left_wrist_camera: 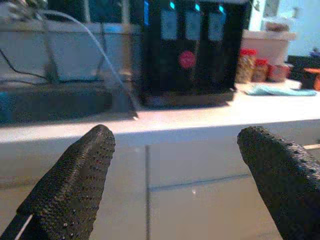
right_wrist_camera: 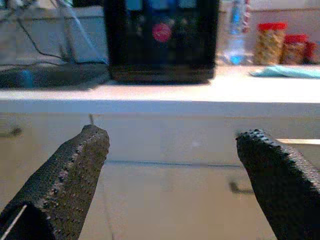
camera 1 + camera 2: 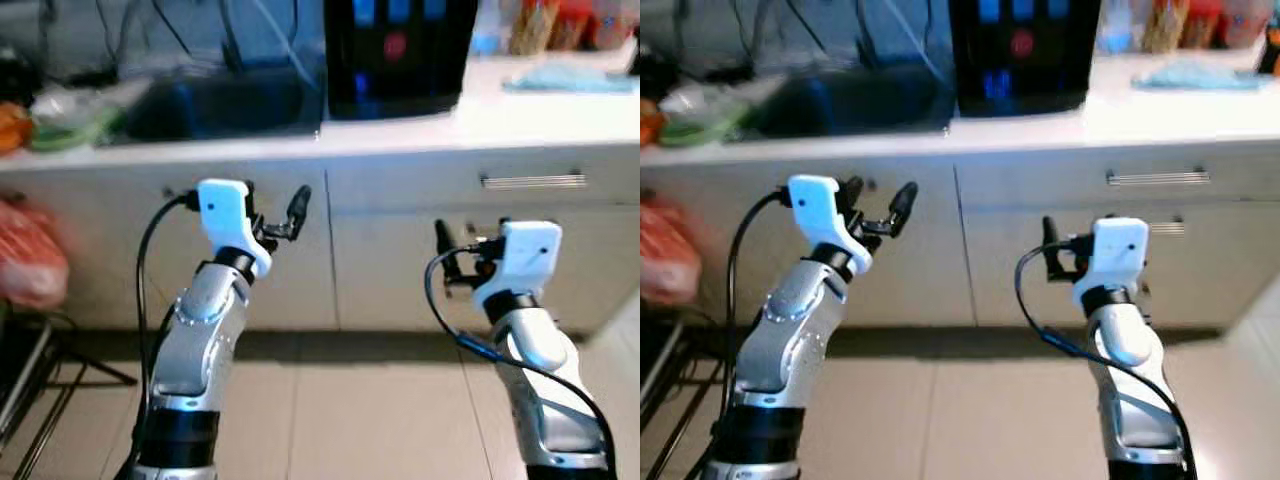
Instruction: Kitchen organization
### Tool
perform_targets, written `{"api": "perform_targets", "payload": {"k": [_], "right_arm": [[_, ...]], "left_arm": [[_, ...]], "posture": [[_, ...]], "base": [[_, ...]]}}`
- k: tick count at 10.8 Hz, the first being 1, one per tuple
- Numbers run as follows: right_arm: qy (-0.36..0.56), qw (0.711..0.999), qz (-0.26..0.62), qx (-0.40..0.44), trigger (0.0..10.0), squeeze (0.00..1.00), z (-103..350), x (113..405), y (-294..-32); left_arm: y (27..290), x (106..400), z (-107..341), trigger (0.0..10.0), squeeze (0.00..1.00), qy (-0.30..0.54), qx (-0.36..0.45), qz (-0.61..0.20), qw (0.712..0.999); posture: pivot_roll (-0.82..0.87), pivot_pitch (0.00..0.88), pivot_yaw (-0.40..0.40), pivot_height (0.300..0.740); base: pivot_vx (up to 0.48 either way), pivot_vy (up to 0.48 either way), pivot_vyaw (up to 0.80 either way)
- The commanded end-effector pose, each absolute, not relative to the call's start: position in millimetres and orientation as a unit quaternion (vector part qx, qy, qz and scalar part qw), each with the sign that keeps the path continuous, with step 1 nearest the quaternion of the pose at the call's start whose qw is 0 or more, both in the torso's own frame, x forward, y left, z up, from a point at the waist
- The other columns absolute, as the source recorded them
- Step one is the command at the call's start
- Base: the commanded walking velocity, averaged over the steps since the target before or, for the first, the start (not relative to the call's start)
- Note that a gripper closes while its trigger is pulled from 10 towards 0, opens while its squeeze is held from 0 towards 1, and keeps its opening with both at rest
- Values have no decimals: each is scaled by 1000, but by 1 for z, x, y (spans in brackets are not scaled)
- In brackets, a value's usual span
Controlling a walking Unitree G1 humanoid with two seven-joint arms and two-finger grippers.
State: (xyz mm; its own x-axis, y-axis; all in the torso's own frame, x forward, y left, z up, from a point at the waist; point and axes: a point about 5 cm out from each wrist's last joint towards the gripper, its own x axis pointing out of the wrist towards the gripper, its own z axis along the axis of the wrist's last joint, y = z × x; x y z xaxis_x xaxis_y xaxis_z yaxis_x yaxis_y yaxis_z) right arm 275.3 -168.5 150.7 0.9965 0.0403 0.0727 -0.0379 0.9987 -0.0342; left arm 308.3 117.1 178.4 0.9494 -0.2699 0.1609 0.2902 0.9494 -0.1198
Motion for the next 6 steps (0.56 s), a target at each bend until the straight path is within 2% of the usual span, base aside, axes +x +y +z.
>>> {"api": "perform_targets", "payload": {"k": [1,3,4,6], "right_arm": [[-42,998,33,-15,10000,0,153,276,-160],[-42,999,31,-16,10000,0,153,276,-160],[-42,998,31,-17,10000,0,153,276,-160],[-43,998,32,-17,10000,0,154,277,-160]], "left_arm": [[129,310,177,10000,0,-69,-62,-125,988],[128,311,177,10000,0,-68,-61,-126,988],[128,312,177,10000,0,-66,-62,-124,988],[128,313,176,10000,0,-65,-68,-124,988]], "posture": [[-85,0,85,740],[-88,0,87,740],[-89,0,85,740],[-87,0,80,740]], "base": [[435,0,0],[433,0,0],[289,247,0],[0,349,0]]}}
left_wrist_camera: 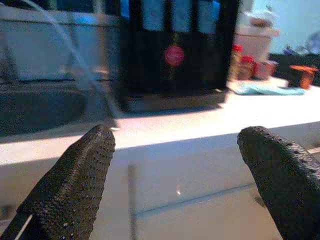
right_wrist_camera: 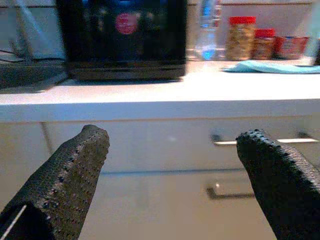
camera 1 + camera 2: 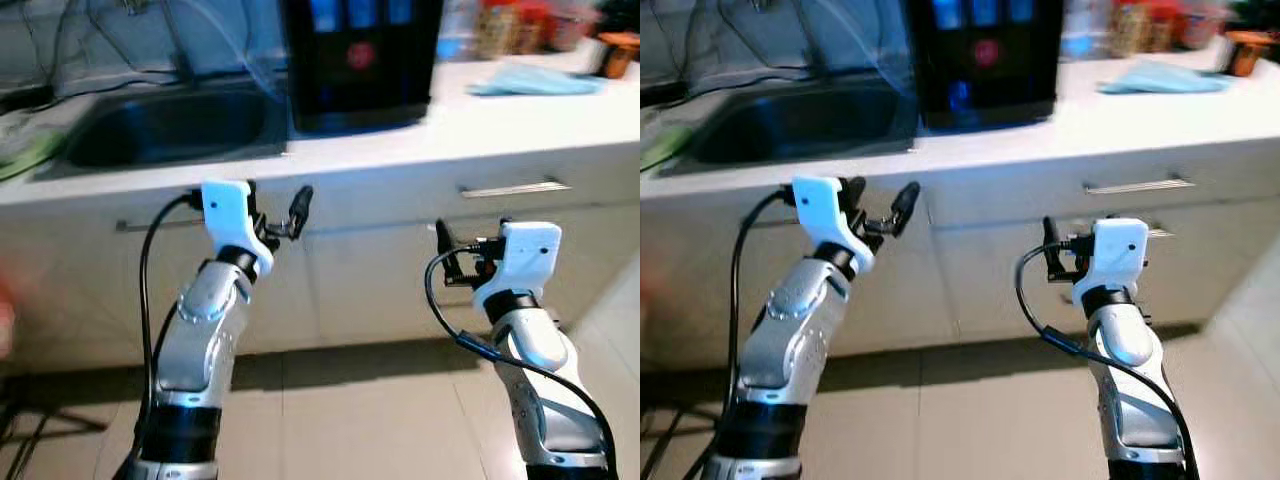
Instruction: Kitchen organization
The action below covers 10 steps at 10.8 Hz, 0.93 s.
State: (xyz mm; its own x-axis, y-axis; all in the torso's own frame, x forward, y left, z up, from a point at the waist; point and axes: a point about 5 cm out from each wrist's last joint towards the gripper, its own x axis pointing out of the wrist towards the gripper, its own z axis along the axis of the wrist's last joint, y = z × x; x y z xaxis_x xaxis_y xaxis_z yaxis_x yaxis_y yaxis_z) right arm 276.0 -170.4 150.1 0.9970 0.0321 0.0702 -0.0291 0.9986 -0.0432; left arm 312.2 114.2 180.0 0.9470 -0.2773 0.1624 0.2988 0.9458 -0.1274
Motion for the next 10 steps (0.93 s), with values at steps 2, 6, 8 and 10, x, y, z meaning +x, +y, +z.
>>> {"api": "perform_targets", "payload": {"k": [2,6,8,10], "right_arm": [[-44,998,34,-20,10000,0,154,278,-160],[-44,998,35,-21,10000,0,154,278,-158],[-43,998,35,-21,10000,0,153,278,-158],[-43,998,35,-22,10000,0,153,277,-158]], "left_arm": [[127,313,176,10000,0,-63,-71,-125,988],[127,314,173,10000,0,-57,-71,-128,988],[124,313,173,10000,0,-60,-71,-133,987],[124,314,178,10000,0,-68,-69,-133,986]], "posture": [[-87,0,78,740],[-88,0,79,740],[-87,0,80,740],[-88,0,82,740]], "base": [[0,480,0],[0,480,0],[0,0,0],[141,0,0]]}}
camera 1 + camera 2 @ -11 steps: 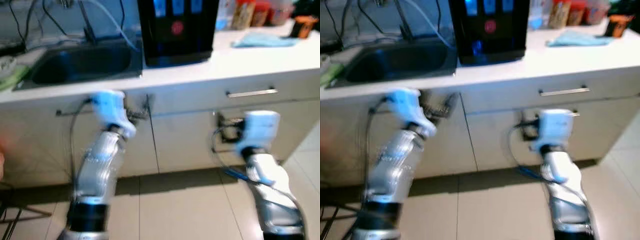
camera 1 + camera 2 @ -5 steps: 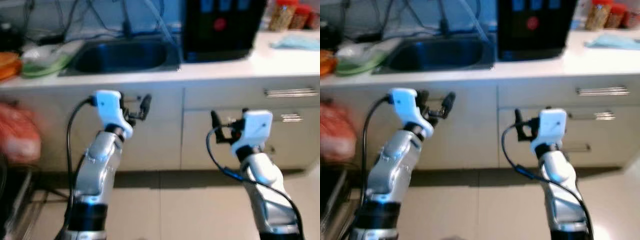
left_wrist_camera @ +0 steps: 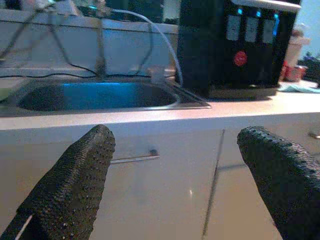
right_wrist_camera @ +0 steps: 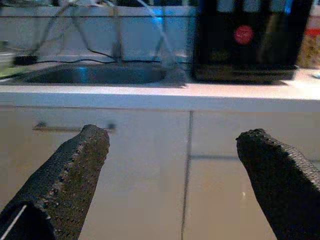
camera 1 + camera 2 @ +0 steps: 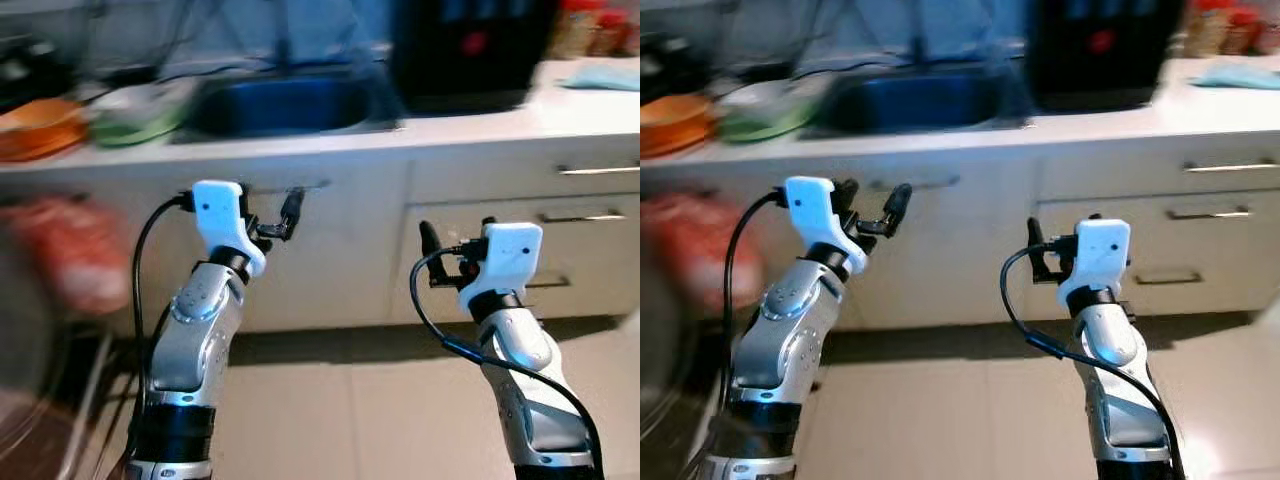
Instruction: Kitchen organization
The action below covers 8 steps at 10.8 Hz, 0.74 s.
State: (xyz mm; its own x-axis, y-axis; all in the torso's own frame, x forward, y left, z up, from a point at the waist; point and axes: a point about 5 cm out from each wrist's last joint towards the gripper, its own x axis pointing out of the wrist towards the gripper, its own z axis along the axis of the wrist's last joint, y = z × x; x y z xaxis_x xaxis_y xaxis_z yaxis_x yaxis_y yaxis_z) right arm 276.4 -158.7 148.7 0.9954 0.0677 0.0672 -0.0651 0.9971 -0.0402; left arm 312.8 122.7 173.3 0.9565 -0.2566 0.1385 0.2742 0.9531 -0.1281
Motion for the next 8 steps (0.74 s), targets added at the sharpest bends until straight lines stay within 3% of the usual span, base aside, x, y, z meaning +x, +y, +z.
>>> {"api": "perform_targets", "payload": {"k": [1,8], "right_arm": [[-43,998,35,-21,10000,0,153,277,-158],[-46,998,38,-22,10000,0,154,277,-154]], "left_arm": [[125,315,179,10000,0,-68,-70,-129,987],[126,318,180,10000,0,-71,-70,-121,988]], "posture": [[-89,0,83,740],[-88,0,84,740]], "base": [[364,0,0],[442,0,0]]}}
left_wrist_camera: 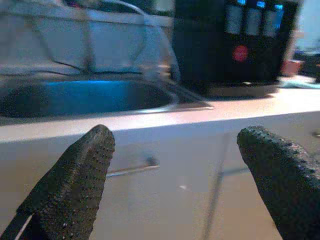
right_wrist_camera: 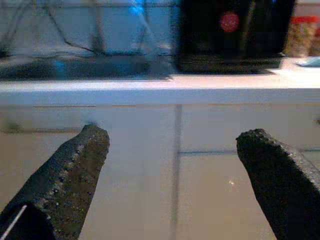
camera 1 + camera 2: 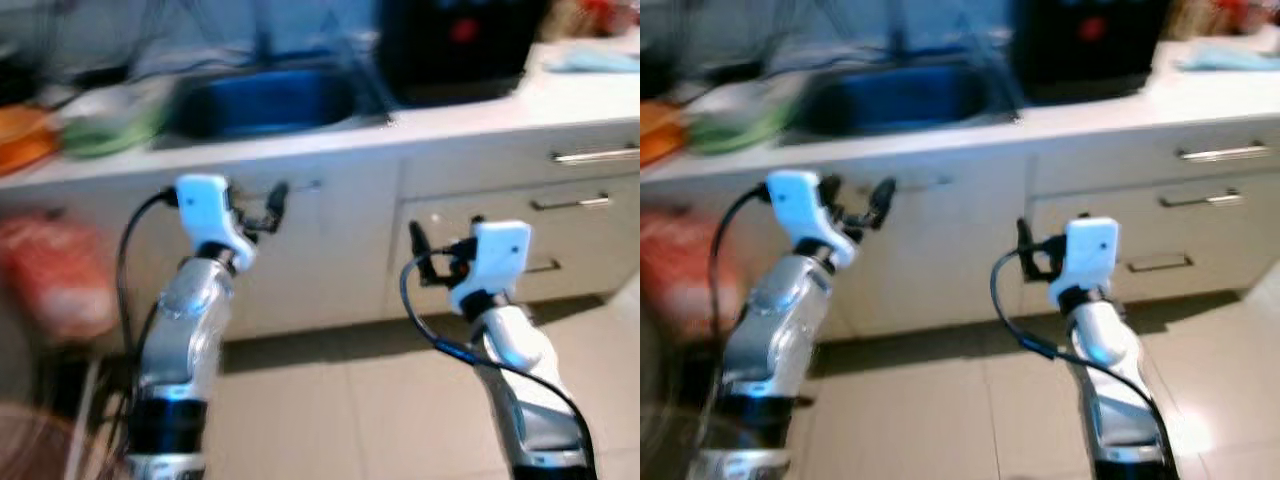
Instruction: Kitchen organization
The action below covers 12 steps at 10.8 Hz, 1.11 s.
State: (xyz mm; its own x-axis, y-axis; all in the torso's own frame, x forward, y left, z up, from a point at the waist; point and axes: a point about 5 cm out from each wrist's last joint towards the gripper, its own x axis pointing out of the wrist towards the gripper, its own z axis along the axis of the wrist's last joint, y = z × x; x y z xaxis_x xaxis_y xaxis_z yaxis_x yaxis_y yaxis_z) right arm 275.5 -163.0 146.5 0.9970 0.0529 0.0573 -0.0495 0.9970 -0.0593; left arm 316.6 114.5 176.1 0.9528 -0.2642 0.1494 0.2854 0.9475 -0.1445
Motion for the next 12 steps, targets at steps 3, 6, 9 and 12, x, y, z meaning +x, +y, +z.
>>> {"api": "perform_targets", "payload": {"k": [3,6,9,12], "right_arm": [[-70,995,63,-13,10000,0,168,278,-144],[-109,990,84,-27,10000,0,189,281,-134],[-111,991,78,-17,10000,0,195,281,-135],[-117,991,69,-10,10000,0,201,284,-132]], "left_arm": [[132,321,188,10000,0,-94,-57,-104,989],[136,327,197,10000,0,-111,-53,-89,988],[152,329,195,10000,0,-109,-37,-56,992],[153,333,201,10000,0,-121,-32,-42,991]], "posture": [[-84,0,81,740],[-84,0,80,740],[-91,0,88,740],[-91,0,88,740]], "base": [[436,0,0],[415,84,0],[403,261,0],[213,181,0]]}}
